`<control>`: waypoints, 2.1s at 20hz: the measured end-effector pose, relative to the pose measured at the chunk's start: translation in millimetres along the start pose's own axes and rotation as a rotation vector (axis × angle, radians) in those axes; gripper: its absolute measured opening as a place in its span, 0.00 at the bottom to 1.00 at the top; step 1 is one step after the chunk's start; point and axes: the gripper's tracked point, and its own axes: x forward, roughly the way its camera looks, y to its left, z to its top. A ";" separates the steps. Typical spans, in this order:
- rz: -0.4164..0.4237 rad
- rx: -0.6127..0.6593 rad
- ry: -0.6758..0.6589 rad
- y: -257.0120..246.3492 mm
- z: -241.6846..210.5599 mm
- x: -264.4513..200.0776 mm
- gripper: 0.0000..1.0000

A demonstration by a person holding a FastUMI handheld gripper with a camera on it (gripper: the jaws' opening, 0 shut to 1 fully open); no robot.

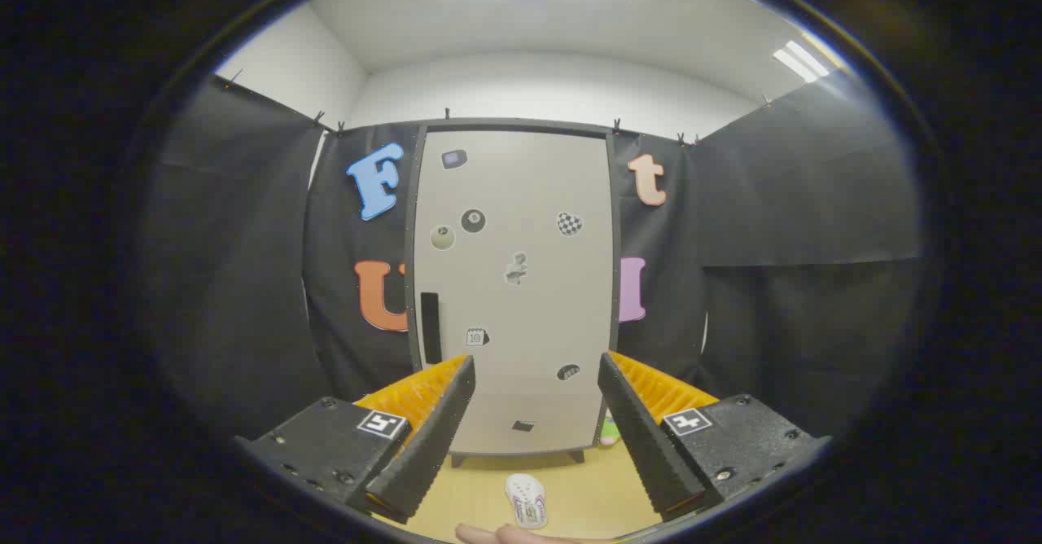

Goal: Open the shoe cabinet door, grab the shoes and put them into the shoe cabinet, then close the shoe cabinet door.

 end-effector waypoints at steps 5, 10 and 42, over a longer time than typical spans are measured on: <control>-0.004 -0.011 0.010 -0.1 -6.9 2.8 1.00; -0.010 -0.019 0.024 1.9 -12.3 8.6 1.00; 0.291 0.019 0.068 165.6 -61.1 249.0 0.96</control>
